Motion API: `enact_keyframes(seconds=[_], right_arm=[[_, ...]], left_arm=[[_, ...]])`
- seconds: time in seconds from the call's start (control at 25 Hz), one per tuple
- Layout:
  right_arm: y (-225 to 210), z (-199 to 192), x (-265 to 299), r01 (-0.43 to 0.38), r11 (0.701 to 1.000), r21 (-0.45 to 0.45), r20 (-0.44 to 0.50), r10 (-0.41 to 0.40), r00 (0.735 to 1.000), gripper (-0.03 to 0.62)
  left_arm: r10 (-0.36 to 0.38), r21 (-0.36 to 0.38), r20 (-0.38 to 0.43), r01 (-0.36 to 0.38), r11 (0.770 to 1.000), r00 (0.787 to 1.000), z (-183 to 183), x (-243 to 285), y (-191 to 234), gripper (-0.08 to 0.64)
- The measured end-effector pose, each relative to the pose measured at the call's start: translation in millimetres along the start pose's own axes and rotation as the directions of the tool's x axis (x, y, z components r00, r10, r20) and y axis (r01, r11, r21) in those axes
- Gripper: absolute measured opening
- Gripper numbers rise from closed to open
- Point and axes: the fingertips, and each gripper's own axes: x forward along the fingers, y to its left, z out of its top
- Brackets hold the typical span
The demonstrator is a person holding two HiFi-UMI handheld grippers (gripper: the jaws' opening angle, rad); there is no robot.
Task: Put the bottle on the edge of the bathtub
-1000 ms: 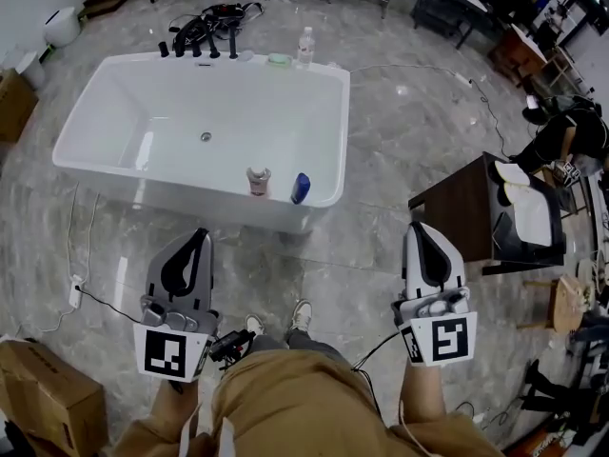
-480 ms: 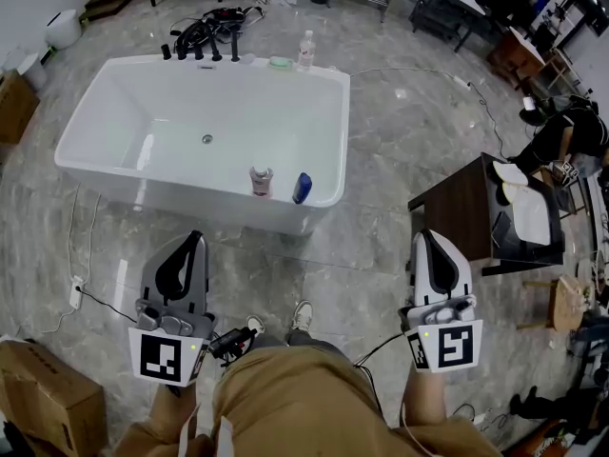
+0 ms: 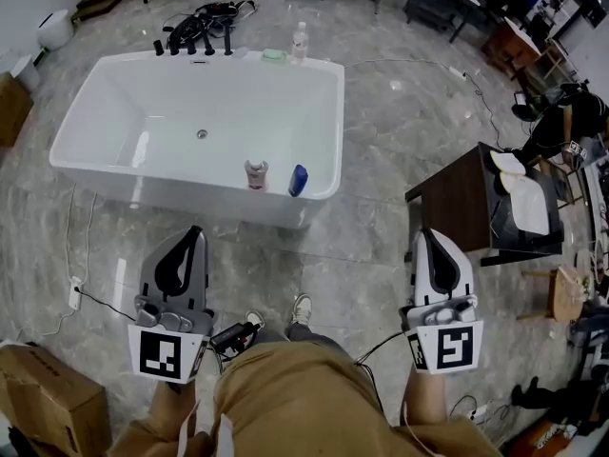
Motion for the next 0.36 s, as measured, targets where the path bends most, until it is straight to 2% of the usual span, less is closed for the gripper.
enact_keyframes(seconds=[0.36], right_arm=[[-4.9,0.6,-5.2,-0.002,1.000,0.003,0.000,0.002,1.000,0.005]], left_arm=[[-0.011,0.000,-0.005,0.011,1.000,1.000,3.2,2.8,-10.6,0.006]])
